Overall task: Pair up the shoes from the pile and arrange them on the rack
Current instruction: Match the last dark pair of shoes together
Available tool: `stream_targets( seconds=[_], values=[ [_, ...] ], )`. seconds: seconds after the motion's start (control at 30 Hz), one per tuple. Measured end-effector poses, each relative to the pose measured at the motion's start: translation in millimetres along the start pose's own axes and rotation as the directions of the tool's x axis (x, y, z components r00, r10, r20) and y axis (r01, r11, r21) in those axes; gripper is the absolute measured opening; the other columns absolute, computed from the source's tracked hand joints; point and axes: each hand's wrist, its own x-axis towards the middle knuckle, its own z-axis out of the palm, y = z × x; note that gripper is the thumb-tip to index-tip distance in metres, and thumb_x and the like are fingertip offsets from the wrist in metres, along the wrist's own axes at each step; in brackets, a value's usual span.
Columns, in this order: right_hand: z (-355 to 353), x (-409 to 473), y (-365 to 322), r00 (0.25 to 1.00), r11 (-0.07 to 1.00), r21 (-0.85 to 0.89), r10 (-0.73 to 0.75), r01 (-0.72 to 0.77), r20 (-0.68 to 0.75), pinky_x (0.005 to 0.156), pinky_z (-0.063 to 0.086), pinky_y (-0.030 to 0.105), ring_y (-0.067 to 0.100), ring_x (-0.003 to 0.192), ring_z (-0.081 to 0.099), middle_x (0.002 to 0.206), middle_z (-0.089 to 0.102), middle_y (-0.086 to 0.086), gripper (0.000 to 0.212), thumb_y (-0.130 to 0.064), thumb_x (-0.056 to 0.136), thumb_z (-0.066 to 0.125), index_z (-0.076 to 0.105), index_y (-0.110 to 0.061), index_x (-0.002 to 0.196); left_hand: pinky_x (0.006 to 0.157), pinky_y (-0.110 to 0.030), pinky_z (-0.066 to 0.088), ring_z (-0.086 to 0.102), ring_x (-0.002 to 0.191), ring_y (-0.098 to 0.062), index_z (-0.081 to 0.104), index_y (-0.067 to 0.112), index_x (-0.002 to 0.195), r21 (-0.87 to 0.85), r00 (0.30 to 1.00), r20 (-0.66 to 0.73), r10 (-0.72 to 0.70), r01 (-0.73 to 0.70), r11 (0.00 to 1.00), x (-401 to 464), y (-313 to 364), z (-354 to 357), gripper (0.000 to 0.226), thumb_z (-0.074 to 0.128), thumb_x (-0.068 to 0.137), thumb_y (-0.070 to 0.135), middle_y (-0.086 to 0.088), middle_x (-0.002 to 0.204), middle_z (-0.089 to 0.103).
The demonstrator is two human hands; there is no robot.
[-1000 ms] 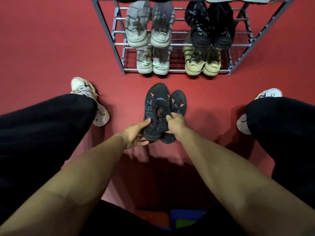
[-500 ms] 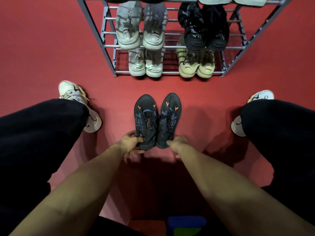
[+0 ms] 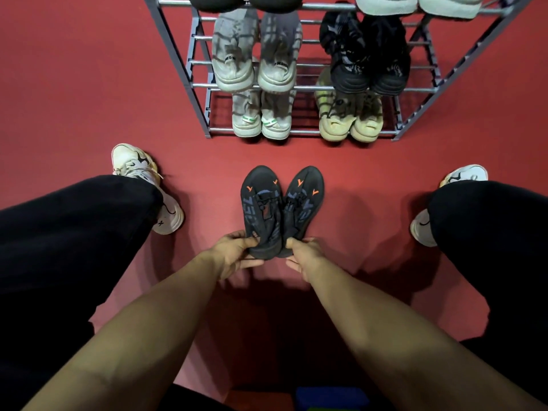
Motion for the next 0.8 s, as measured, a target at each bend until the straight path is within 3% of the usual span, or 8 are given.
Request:
stream_targets(
  seconds=[0.13, 0.27, 0.33, 0.4, 0.47, 0.5, 0.67, 0.8],
  values=[
    [-12, -22, -33, 0.999, 0.998, 0.036, -0.044, 0.044, 0.009, 0.064, 0.057, 0.032, 0.026, 0.093, 0.067, 0.106, 0.063, 0.007, 0.039, -0.012, 0.081, 0.066, 0.045, -0.017, 0.114, 0.061, -0.034, 0.061, 0.071, 0.069, -0.015, 0.060, 0.012, 0.093, -0.033, 0.998, -0.003, 0.056, -0.056, 0.998, -14, 27, 8, 0.002, 0.059, 0.092, 0.011, -0.004, 0.083, 0.071],
    [-31, -61, -90, 0.994, 0.994, -0.040, -0.103, 0.105, 0.049, 0.067, 0.058, 0.032, 0.020, 0.071, 0.063, 0.084, 0.060, 0.005, 0.010, -0.013, 0.087, 0.062, 0.054, -0.013, 0.093, 0.061, -0.035, 0.060, 0.063, 0.085, -0.018, 0.062, 0.009, 0.100, 0.003, 0.991, 0.008, 0.131, -0.131, 0.991, -44, 61, 17, 0.009, 0.059, 0.092, 0.012, -0.005, 0.094, 0.066],
    [-42, -86, -120, 0.988, 0.982, -0.109, -0.148, 0.152, 0.046, 0.059, 0.061, 0.031, 0.020, 0.068, 0.062, 0.086, 0.059, 0.008, 0.017, -0.016, 0.087, 0.063, 0.056, -0.010, 0.102, 0.059, -0.034, 0.061, 0.063, 0.088, -0.018, 0.062, 0.009, 0.101, 0.050, 0.986, 0.016, 0.165, -0.166, 0.985, -63, 76, 21, 0.010, 0.062, 0.091, 0.012, -0.004, 0.098, 0.065],
    [-53, -119, -143, 0.976, 0.960, -0.174, -0.210, 0.218, 0.063, 0.064, 0.062, 0.036, 0.021, 0.068, 0.061, 0.090, 0.059, 0.011, 0.024, -0.015, 0.087, 0.063, 0.054, -0.008, 0.108, 0.060, -0.035, 0.061, 0.064, 0.085, -0.019, 0.063, 0.009, 0.094, 0.084, 0.977, 0.018, 0.211, -0.212, 0.974, -94, 92, 25, 0.005, 0.063, 0.090, 0.012, -0.006, 0.096, 0.065],
    [-59, -157, -156, 0.961, 0.938, -0.210, -0.263, 0.276, 0.092, 0.066, 0.062, 0.038, 0.020, 0.068, 0.061, 0.093, 0.060, 0.011, 0.011, -0.013, 0.088, 0.061, 0.059, -0.009, 0.098, 0.064, -0.037, 0.061, 0.065, 0.083, -0.022, 0.064, 0.006, 0.095, 0.093, 0.968, 0.025, 0.251, -0.253, 0.963, -125, 104, 28, 0.007, 0.064, 0.090, 0.012, -0.010, 0.098, 0.064],
    [-62, -176, -158, 0.952, 0.930, -0.205, -0.286, 0.304, 0.114, 0.065, 0.061, 0.037, 0.019, 0.068, 0.061, 0.091, 0.060, 0.009, 0.003, -0.011, 0.090, 0.058, 0.060, -0.011, 0.092, 0.064, -0.038, 0.061, 0.065, 0.082, -0.022, 0.064, 0.005, 0.095, 0.090, 0.961, 0.031, 0.274, -0.275, 0.957, -141, 108, 30, 0.008, 0.063, 0.090, 0.011, -0.011, 0.098, 0.063],
    [-84, -258, -156, 0.862, 0.868, -0.085, -0.467, 0.490, 0.196, 0.068, 0.059, 0.040, 0.017, 0.073, 0.064, 0.089, 0.062, 0.004, 0.015, -0.002, 0.091, 0.054, 0.057, -0.016, 0.094, 0.058, -0.034, 0.061, 0.065, 0.079, -0.021, 0.063, 0.008, 0.097, 0.074, 0.909, 0.062, 0.413, -0.416, 0.906, -220, 112, 38, 0.006, 0.061, 0.092, 0.010, -0.008, 0.091, 0.065],
    [-94, -310, -169, 0.804, 0.824, 0.001, -0.553, 0.567, 0.219, 0.053, 0.060, 0.035, 0.021, 0.081, 0.067, 0.097, 0.065, 0.008, 0.021, 0.000, 0.088, 0.052, 0.053, -0.018, 0.097, 0.056, -0.031, 0.060, 0.067, 0.080, -0.020, 0.063, 0.007, 0.104, 0.068, 0.840, 0.102, 0.534, -0.541, 0.838, -274, 127, 44, 0.013, 0.058, 0.093, 0.011, -0.004, 0.084, 0.073]
  ],
)
